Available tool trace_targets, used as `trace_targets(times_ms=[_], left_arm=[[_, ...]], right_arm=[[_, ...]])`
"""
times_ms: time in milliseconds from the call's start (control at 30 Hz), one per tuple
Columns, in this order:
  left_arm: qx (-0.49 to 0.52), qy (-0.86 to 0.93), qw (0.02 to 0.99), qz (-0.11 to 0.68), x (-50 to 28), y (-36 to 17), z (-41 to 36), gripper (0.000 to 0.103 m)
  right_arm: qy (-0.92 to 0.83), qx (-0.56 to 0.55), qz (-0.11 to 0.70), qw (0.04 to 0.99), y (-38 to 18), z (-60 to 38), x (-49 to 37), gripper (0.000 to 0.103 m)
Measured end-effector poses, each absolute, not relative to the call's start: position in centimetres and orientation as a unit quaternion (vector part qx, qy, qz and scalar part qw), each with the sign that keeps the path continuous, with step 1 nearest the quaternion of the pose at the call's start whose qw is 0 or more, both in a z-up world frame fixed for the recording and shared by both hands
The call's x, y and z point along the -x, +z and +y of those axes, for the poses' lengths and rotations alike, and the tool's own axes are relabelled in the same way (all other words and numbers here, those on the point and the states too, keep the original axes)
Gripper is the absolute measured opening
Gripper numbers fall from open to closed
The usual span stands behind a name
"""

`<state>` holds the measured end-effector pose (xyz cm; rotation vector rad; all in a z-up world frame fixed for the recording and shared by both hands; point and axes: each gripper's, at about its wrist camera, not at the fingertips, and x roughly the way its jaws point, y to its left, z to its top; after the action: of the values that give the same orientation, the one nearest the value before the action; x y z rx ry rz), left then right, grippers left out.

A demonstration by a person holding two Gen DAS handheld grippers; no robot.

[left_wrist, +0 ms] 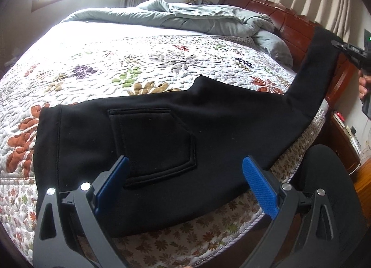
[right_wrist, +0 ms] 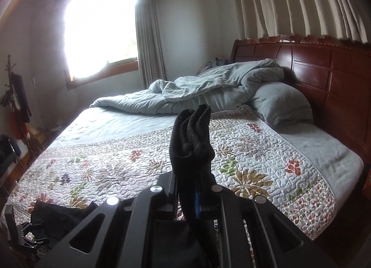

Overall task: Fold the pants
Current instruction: 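Grasp a leg end with the right tool and lift it up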

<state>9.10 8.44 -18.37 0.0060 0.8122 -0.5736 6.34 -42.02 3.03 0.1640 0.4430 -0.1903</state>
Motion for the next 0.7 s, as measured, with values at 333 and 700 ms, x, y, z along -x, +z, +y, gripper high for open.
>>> trace_targets(times_ms=[333,700], left_arm=[[-0.007,-0.273,0.878,0.393,-9.1,-18.7,8.3,0.097],[0.003,-0.272,0.877,0.395,-9.2,-18.8,8.7,0.097]], right_arm=[[-0.074,-0.051,0.222,0.971,2.9,-39.2,-7.8,0.01],[-0.055,-0.033,0.229,0.971,2.3,-37.6,-8.8,0.01]])
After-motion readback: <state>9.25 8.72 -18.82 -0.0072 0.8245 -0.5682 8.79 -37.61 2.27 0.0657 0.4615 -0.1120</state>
